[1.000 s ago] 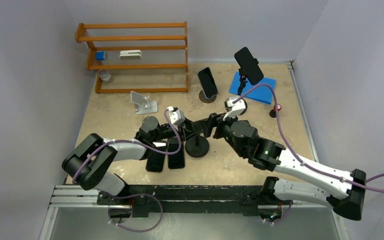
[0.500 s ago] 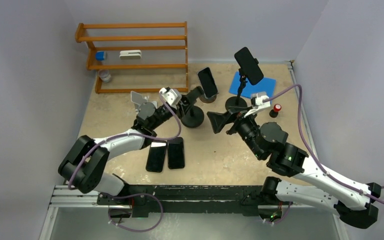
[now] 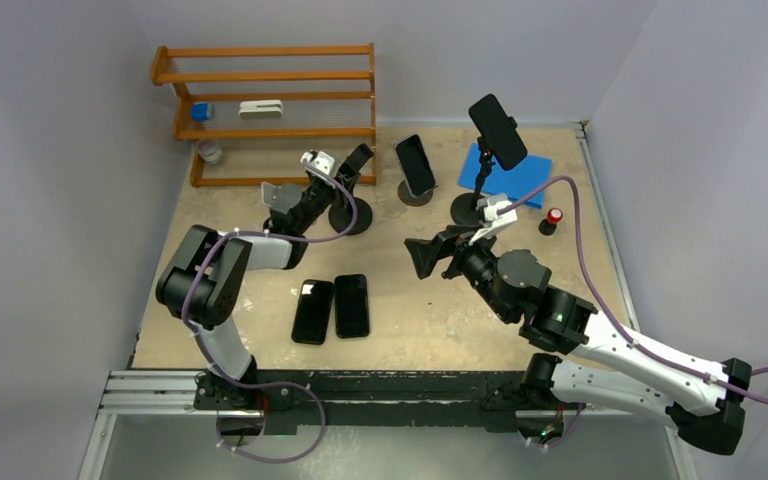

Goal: Remove the phone from the phone stand
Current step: Move the phone stand to the center of the board.

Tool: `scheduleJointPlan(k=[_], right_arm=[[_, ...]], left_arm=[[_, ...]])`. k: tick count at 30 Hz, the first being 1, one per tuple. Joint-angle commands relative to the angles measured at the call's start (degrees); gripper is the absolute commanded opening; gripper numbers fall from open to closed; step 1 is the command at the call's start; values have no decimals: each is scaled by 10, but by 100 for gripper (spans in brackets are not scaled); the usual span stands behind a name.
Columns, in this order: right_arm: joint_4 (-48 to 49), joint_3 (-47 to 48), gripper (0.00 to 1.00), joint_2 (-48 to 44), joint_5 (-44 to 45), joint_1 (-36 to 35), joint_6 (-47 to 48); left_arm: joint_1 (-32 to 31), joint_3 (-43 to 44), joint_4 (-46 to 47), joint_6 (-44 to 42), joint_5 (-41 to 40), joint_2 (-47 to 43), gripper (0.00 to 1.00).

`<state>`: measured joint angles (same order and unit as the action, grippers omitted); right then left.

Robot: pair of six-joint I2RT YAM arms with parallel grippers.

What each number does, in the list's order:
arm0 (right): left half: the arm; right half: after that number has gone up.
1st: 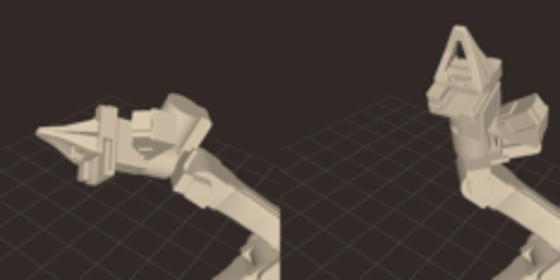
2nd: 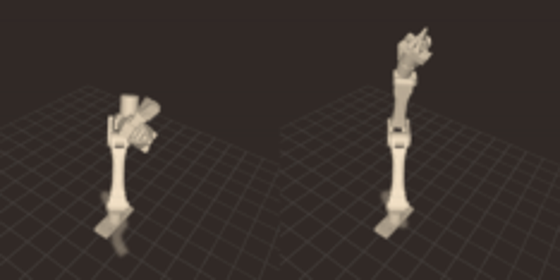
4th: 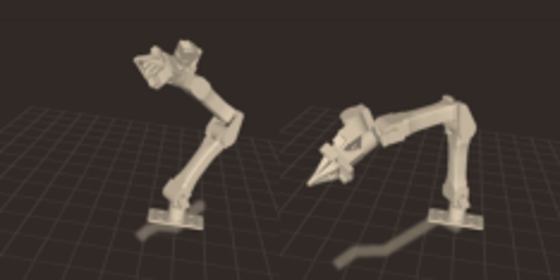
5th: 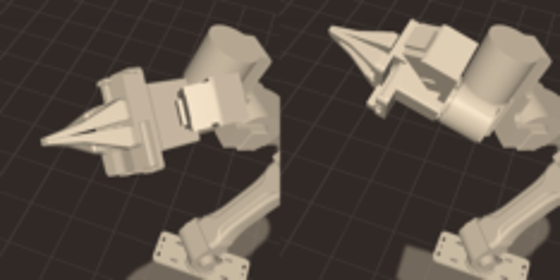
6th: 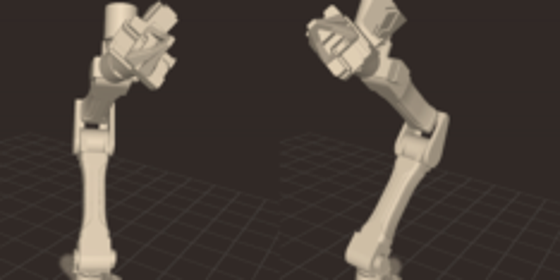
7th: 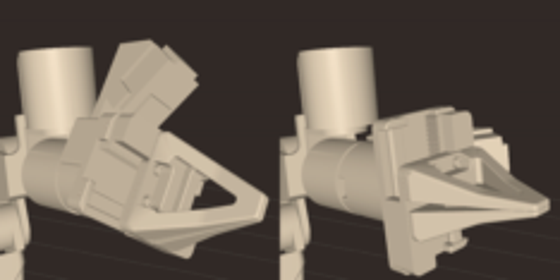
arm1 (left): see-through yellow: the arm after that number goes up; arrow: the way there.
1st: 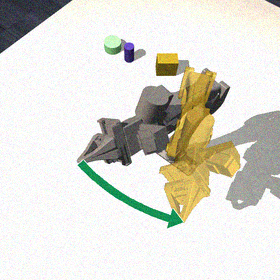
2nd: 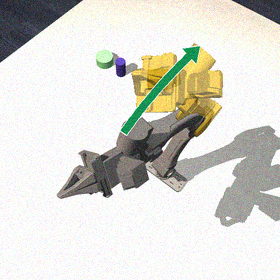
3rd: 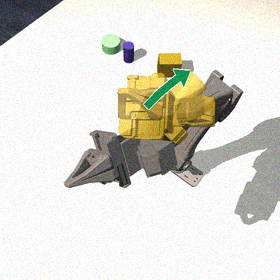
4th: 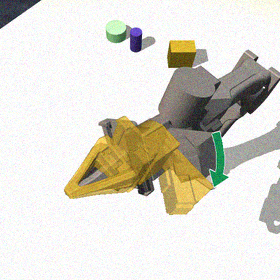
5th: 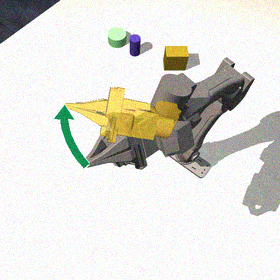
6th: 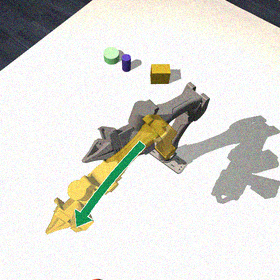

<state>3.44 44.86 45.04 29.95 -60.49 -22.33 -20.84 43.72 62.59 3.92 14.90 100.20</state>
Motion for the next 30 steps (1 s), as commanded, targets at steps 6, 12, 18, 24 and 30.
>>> scheduleJointPlan(k=[6, 12, 18, 24, 30], right_arm=[[46, 0, 99, 2, 1, -2, 18], [55, -9, 98, 7, 4, -2, 17], [54, -5, 99, 18, 6, -2, 19], [53, -9, 99, 18, 5, -2, 14], [44, -2, 98, 29, -3, -2, 5]], left_arm=[[37, 39, 130, 6, 3, 14, 0], [41, 26, 125, 16, 28, 18, 0], [41, -2, 108, 27, 31, 14, 10], [41, -36, 88, 25, 39, -21, 55], [41, -57, 15, 29, 14, -100, 78]])
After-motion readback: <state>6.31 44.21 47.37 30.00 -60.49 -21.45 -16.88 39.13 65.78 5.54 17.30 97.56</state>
